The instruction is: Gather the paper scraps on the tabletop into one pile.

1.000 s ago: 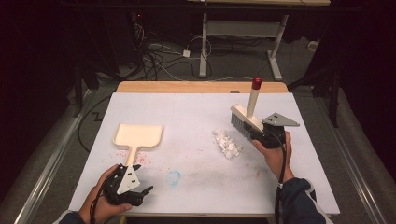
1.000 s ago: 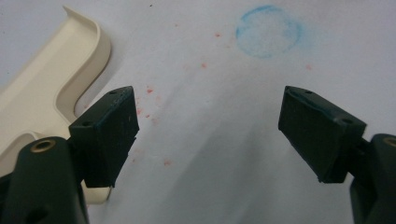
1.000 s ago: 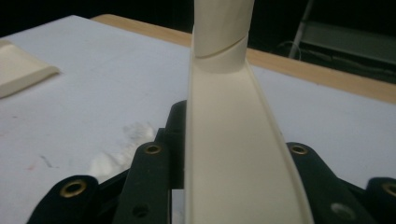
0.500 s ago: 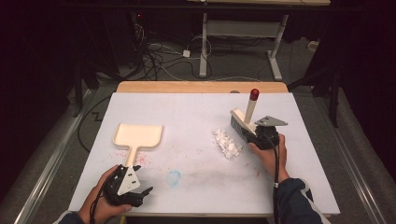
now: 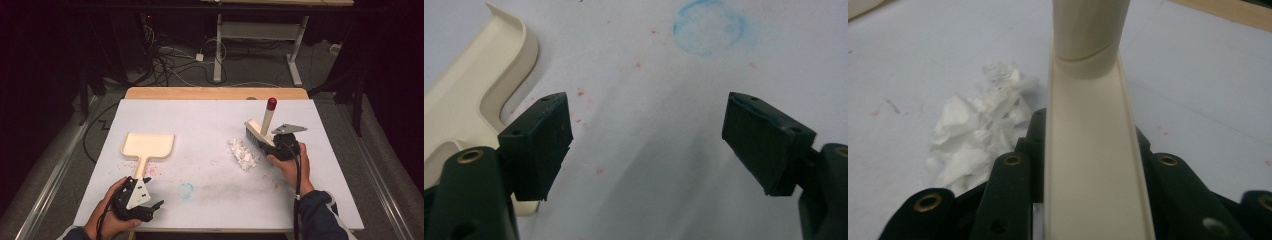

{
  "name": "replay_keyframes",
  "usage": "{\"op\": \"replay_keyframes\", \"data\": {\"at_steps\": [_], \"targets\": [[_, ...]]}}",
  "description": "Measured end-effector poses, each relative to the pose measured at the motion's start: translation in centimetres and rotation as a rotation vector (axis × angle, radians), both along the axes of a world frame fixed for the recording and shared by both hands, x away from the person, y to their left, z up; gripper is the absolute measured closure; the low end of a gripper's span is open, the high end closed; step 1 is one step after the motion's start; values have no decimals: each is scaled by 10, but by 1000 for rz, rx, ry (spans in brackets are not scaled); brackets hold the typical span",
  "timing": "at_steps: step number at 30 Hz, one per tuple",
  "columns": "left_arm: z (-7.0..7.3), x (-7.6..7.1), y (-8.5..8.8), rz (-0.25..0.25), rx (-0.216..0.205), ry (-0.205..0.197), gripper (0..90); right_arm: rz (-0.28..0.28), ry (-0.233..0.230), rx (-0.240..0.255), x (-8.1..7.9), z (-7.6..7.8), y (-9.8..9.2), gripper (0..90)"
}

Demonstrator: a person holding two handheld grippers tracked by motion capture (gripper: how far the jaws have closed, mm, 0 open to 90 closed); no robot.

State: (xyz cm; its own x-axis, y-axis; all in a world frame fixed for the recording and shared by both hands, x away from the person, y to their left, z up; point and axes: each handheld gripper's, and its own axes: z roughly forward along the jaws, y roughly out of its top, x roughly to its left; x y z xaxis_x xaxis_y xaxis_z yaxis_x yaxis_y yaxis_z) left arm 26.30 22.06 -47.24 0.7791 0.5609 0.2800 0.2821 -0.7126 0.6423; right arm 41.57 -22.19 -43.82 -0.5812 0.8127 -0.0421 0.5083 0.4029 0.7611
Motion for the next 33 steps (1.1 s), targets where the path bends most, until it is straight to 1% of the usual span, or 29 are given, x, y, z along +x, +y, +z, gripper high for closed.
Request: {"op": "replay_keyframes", "data": {"at_steps": [1,2,3,4,5,6,8,10,11,14,16,17,19,21,24,25,27,29,30,31,33], "targets": [[0,0,0,5,-5,5,192,15,0,-20,-2,1,1,680],[1,0,1,6,-7,-1,192,31,-2,-36,-3,1,3,680],[1,0,1,7,-7,-3,192,44,-1,-45,-5,2,3,681],[1,0,1,8,-9,-4,192,45,5,-44,-7,3,5,681],[1,0,1,6,-8,-4,192,52,0,-42,-7,3,4,681],[0,-1,1,7,-10,4,192,49,3,-39,-8,4,4,680],[1,-1,1,9,-10,-7,192,46,-11,-43,-8,5,2,681],[3,-1,2,18,-25,-15,192,31,-32,-42,-8,7,0,681],[4,-1,2,26,-38,-19,192,24,-41,-35,-8,8,-3,681],[5,0,3,38,-55,-23,194,6,-71,-6,-3,14,-11,682],[5,1,2,39,-53,-24,194,0,-82,8,2,16,-14,681],[5,1,2,41,-51,-23,194,6,-94,6,6,16,-15,681],[5,2,2,39,-57,-20,195,37,-113,13,15,15,-13,681],[5,2,0,33,-56,-22,195,65,-134,-5,25,14,-9,681],[4,2,-1,27,-57,-15,195,107,-160,6,41,12,1,681],[4,3,-1,27,-55,-11,195,122,-158,14,47,11,5,681],[3,4,-1,28,-59,-3,195,156,-168,13,58,9,14,681],[2,4,-1,30,-63,0,197,184,-163,5,67,6,25,681],[2,4,-1,30,-66,4,198,197,-163,-5,70,4,30,681],[2,4,-1,28,-63,-1,198,213,-163,-8,74,1,34,681],[1,5,0,30,-60,4,198,242,-150,-10,78,-3,43,681]]}}
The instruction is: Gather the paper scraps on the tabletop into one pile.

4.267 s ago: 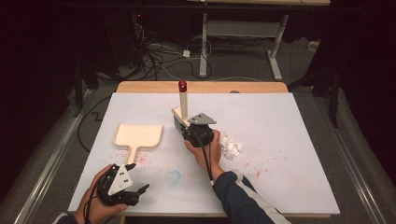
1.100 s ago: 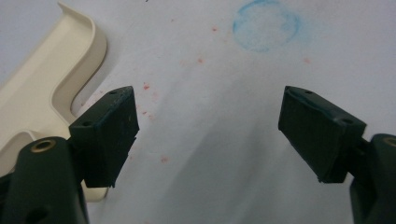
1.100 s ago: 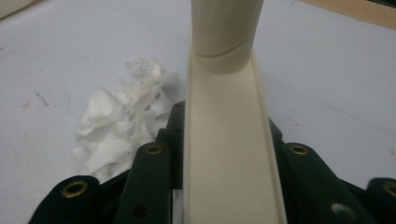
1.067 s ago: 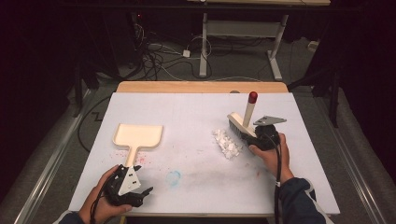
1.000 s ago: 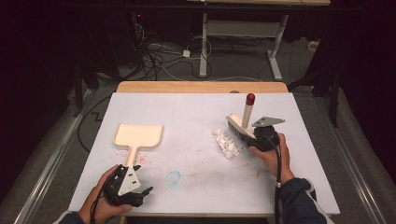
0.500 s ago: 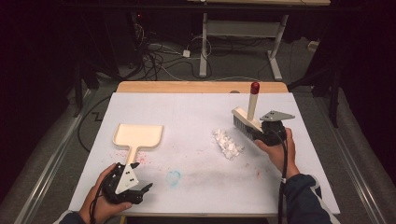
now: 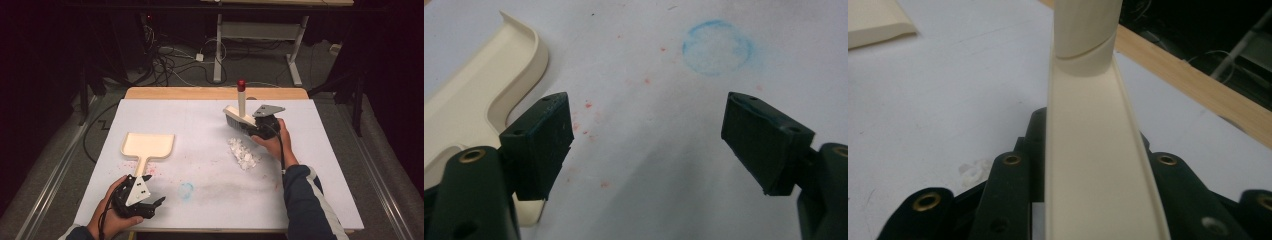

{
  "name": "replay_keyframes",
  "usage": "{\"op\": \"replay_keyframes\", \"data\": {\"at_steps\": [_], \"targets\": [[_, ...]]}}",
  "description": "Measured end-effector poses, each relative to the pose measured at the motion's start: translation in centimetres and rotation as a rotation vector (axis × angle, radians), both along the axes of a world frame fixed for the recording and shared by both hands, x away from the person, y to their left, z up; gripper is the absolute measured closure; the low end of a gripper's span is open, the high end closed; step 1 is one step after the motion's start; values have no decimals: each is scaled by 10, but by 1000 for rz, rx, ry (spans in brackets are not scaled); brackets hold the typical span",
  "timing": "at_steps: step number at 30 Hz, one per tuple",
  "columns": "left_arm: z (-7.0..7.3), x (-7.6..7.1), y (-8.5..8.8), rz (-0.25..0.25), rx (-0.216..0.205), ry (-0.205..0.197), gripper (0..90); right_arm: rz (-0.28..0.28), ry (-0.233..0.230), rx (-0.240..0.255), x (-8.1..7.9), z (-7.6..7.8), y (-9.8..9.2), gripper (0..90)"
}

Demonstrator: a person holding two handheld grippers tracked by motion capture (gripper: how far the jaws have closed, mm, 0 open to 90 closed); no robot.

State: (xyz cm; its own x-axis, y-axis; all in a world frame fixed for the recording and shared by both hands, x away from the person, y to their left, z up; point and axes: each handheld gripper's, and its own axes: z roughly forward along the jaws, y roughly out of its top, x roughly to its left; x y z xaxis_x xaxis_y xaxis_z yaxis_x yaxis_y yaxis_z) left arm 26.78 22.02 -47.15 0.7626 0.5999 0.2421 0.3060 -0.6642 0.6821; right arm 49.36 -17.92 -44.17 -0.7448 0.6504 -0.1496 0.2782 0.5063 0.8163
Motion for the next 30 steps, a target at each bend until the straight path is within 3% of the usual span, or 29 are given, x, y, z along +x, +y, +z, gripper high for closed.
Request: {"op": "replay_keyframes", "data": {"at_steps": [7,10,14,18,20,30], "targets": [[-1,-2,-1,2,9,12,198,150,27,-33,-7,-6,3,681],[-2,-3,-2,-2,21,14,198,197,17,-43,-12,-6,-7,681],[-3,-3,-3,-1,25,22,198,256,42,-3,-20,-8,-24,680],[-2,-3,-4,-5,27,22,198,292,49,-3,-28,-9,-36,680],[-2,-3,-4,-4,26,23,199,298,45,-2,-31,-8,-43,680],[-2,-1,-6,-11,28,24,198,188,-10,68,-39,-2,-65,681]]}}
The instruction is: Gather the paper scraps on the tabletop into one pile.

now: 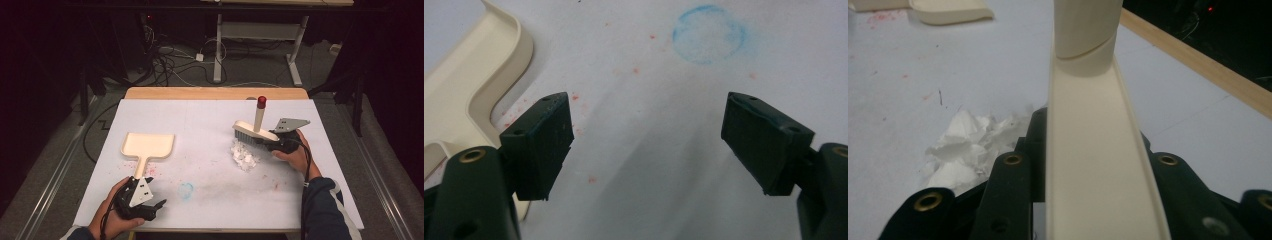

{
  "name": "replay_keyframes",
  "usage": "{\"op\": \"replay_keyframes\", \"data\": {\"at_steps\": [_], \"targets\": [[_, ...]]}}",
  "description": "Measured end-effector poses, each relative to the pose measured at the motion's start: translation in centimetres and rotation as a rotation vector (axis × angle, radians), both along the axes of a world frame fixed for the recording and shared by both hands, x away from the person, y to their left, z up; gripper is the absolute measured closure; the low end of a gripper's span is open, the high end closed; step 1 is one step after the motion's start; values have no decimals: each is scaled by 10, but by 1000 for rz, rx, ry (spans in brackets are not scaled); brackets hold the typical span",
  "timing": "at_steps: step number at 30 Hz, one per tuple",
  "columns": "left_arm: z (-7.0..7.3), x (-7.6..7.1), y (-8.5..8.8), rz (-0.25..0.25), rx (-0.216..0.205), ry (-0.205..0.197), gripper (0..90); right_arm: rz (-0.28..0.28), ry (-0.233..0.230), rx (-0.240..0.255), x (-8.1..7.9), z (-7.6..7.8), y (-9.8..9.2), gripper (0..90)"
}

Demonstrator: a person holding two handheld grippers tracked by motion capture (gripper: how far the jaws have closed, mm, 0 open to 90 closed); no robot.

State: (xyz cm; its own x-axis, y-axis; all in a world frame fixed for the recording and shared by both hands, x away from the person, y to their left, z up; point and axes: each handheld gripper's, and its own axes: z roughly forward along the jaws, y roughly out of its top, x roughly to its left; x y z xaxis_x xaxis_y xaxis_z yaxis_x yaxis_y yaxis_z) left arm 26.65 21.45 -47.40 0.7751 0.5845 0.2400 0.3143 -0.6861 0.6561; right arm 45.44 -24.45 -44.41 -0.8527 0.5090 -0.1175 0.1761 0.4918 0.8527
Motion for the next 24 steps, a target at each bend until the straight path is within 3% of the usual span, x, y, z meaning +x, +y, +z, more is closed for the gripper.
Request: {"op": "replay_keyframes", "data": {"at_steps": [5,13,24], "targets": [[1,0,0,-7,5,-5,198,-46,-26,33,-7,10,-5,681],[2,0,0,-15,8,-14,199,-61,-38,98,-32,31,-5,680],[3,-1,0,-24,5,-24,199,-7,-23,105,-74,42,5,680]]}}
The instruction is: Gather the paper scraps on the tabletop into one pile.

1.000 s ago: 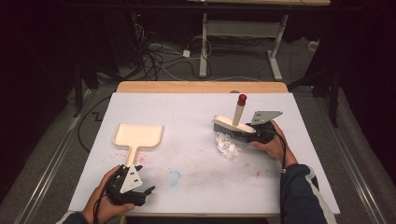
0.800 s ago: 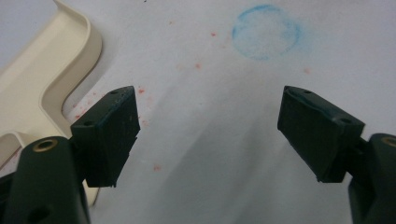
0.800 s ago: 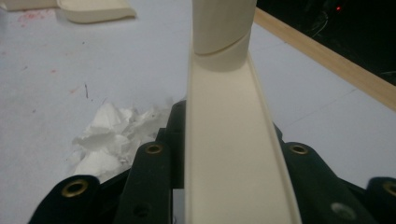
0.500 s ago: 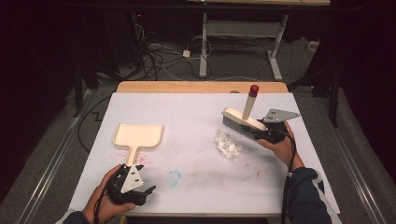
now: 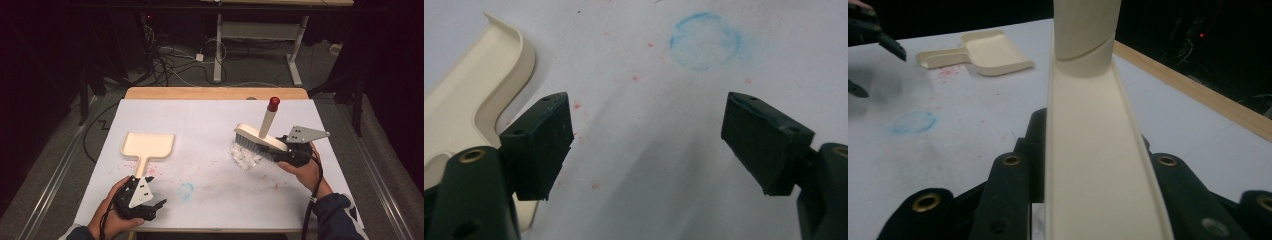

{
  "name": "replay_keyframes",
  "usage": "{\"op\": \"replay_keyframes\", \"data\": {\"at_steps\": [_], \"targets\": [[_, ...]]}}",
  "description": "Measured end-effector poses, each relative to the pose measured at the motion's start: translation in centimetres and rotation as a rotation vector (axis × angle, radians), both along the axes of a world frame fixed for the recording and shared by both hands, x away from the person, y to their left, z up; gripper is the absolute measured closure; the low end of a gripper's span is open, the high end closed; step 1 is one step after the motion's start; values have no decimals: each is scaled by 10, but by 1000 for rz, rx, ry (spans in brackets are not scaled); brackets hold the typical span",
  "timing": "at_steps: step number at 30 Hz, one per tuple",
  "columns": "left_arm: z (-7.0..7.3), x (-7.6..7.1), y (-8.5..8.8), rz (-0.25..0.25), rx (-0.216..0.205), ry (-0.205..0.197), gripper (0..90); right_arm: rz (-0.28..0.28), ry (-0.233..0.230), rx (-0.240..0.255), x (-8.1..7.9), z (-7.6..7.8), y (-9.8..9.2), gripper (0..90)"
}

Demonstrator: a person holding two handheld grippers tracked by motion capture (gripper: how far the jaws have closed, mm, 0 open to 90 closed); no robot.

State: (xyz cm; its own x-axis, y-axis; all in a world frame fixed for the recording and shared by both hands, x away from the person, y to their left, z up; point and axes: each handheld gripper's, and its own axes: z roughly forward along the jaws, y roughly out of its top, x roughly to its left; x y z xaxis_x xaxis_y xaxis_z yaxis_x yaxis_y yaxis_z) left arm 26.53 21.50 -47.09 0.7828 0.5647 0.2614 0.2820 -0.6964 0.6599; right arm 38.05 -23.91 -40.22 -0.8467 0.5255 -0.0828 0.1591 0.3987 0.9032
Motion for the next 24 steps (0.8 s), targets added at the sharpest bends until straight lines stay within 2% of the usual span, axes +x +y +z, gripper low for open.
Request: {"op": "replay_keyframes", "data": {"at_steps": [5,10,17,18,20,22,24], "targets": [[1,0,0,-5,4,-5,198,58,22,-6,-18,-5,6,680],[1,0,-1,-9,4,-4,198,125,48,-50,-26,-20,13,680],[0,1,-3,-14,7,2,198,177,96,-85,-12,-49,19,680],[-1,1,-3,-13,4,12,199,177,96,-88,-10,-51,20,680],[-1,1,-4,-14,7,4,198,179,87,-76,-5,-53,20,680],[-1,1,-4,-16,7,15,198,168,67,-92,1,-52,21,680],[-2,1,-5,-19,13,9,198,163,62,-77,7,-53,21,681]]}}
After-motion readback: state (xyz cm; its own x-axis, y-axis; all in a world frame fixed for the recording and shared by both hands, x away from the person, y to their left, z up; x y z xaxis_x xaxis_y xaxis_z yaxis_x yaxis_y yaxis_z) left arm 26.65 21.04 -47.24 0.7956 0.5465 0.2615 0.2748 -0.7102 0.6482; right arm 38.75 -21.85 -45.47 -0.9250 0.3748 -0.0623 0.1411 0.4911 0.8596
